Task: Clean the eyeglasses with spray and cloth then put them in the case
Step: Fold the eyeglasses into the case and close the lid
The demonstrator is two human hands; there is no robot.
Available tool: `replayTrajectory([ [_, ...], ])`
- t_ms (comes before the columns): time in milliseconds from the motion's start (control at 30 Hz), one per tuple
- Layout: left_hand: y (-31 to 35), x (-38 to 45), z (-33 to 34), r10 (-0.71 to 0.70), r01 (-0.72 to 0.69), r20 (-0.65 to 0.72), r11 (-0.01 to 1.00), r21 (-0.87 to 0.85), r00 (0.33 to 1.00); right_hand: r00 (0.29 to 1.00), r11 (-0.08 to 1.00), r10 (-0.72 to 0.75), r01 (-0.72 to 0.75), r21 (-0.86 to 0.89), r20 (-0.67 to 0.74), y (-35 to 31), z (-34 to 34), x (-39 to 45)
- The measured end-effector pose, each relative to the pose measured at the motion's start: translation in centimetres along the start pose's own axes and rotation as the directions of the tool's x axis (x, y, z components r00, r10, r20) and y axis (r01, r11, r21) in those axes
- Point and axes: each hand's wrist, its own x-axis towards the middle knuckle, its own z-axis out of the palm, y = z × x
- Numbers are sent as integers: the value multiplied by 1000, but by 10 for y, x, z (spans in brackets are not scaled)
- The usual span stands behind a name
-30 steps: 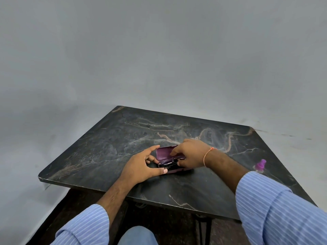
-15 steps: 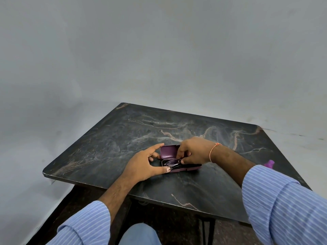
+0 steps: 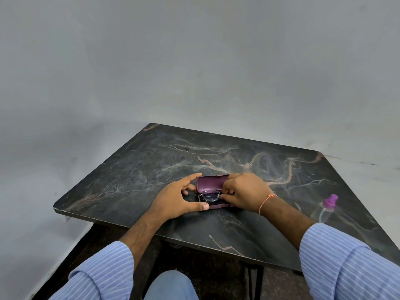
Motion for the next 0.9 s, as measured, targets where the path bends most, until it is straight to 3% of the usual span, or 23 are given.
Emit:
replayTrajectory([
  [233, 1, -1, 0, 11, -11, 5, 1000, 21, 1000, 1000, 999, 5, -5, -47, 5, -11, 5, 3],
  [467, 0, 0, 0, 22, -22, -7, 999, 40, 1000, 988, 989, -28, 5, 151, 151, 8, -22, 4],
  [667, 2, 0, -1, 30, -30, 0, 998, 46, 1000, 931, 985, -6, -58, 163, 366, 30, -27, 1],
  [900, -3, 1, 0, 34, -34, -1, 999, 38, 999, 933, 977, -28, -50, 206, 359, 36, -18, 4],
])
